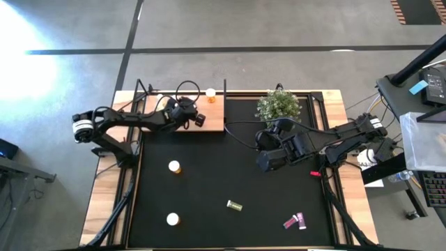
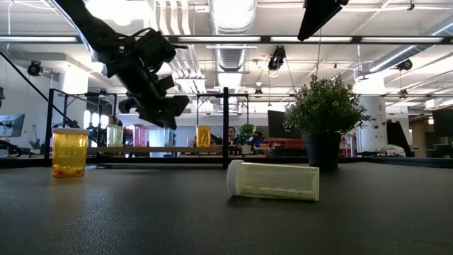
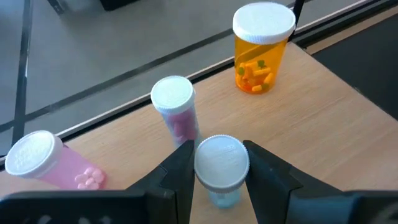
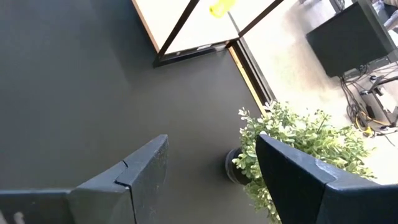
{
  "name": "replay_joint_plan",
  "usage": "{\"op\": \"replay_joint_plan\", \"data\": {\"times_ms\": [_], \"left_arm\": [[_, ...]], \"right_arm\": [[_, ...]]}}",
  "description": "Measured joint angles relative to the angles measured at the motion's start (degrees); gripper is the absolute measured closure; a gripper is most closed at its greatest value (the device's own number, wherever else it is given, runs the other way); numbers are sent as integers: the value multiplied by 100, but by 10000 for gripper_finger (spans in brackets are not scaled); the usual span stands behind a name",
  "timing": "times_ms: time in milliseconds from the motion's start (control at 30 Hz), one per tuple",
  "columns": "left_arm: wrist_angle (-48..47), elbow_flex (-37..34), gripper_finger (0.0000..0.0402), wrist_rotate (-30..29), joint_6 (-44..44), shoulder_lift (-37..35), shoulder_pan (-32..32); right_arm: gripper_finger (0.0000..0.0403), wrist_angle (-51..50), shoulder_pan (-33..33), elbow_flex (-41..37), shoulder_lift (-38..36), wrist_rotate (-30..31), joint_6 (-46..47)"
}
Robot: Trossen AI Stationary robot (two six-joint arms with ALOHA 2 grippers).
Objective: Pick and place medicine bottles onto shelf by color
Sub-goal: Put the top blue medicine bottle on the shelf aligned with the other blue medicine bottle
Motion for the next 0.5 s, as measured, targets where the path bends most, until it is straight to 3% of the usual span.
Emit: {"op": "replay_joint_plan", "data": {"times_ms": [500], "left_arm": [[260,-235,298,-90,2,-22,0]], "right_arm": [[168,149,-1,0,1,0,0]]}}
